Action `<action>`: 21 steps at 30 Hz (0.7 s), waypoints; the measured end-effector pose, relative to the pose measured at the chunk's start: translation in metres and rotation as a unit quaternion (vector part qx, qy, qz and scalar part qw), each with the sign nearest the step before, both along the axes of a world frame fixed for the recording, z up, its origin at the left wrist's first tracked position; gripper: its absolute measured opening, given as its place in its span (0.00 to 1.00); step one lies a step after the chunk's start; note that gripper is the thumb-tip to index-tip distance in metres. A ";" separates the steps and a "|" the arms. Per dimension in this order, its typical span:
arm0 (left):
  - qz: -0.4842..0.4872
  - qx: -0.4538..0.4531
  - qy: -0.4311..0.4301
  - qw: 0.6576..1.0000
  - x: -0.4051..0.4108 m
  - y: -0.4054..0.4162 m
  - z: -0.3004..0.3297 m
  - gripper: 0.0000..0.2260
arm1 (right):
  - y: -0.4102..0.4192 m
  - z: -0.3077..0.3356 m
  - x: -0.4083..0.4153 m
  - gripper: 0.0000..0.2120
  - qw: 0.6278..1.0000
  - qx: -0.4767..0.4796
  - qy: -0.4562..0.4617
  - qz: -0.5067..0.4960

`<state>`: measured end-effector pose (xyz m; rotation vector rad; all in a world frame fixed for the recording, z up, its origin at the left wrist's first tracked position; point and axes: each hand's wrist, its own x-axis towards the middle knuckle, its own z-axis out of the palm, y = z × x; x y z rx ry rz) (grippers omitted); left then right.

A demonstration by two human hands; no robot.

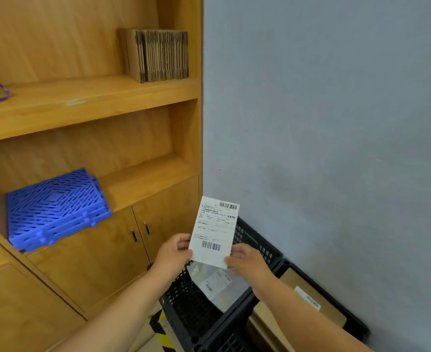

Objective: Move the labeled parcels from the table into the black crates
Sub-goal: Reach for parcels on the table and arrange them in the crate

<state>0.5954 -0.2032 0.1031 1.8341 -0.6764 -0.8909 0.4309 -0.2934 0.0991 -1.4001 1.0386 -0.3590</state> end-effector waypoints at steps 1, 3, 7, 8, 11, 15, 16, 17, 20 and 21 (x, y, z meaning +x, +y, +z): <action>-0.007 0.000 0.004 1.000 0.006 -0.007 -0.004 0.16 | -0.004 -0.002 0.004 0.09 1.000 0.001 0.003 -0.007; -0.024 0.003 0.014 1.000 0.020 -0.021 -0.012 0.16 | -0.013 -0.006 0.015 0.09 1.000 0.005 0.011 -0.019; -0.064 0.015 0.024 0.998 0.058 -0.052 -0.030 0.16 | -0.032 -0.018 0.046 0.12 0.998 0.016 0.037 -0.048; -0.075 0.018 0.030 0.997 0.069 -0.060 -0.033 0.16 | -0.037 -0.022 0.055 0.13 0.997 0.020 0.044 -0.060; -0.114 0.027 0.039 0.992 0.107 -0.082 -0.047 0.15 | -0.049 -0.036 0.092 0.12 0.993 0.033 0.061 -0.099; -0.148 0.053 0.053 0.986 0.162 -0.105 -0.073 0.15 | -0.056 -0.064 0.146 0.07 0.984 0.074 0.067 -0.148; -0.162 0.065 0.053 0.983 0.175 -0.110 -0.080 0.15 | -0.057 -0.073 0.158 0.06 0.980 0.088 0.067 -0.164; -0.177 0.076 0.055 0.980 0.187 -0.114 -0.089 0.15 | -0.057 -0.081 0.169 0.06 0.976 0.103 0.068 -0.182; -0.222 0.108 0.061 0.967 0.213 -0.124 -0.117 0.16 | -0.054 -0.107 0.193 0.06 0.957 0.148 0.063 -0.242; -0.236 0.126 0.062 0.962 0.219 -0.126 -0.128 0.16 | -0.052 -0.117 0.198 0.06 0.950 0.163 0.064 -0.258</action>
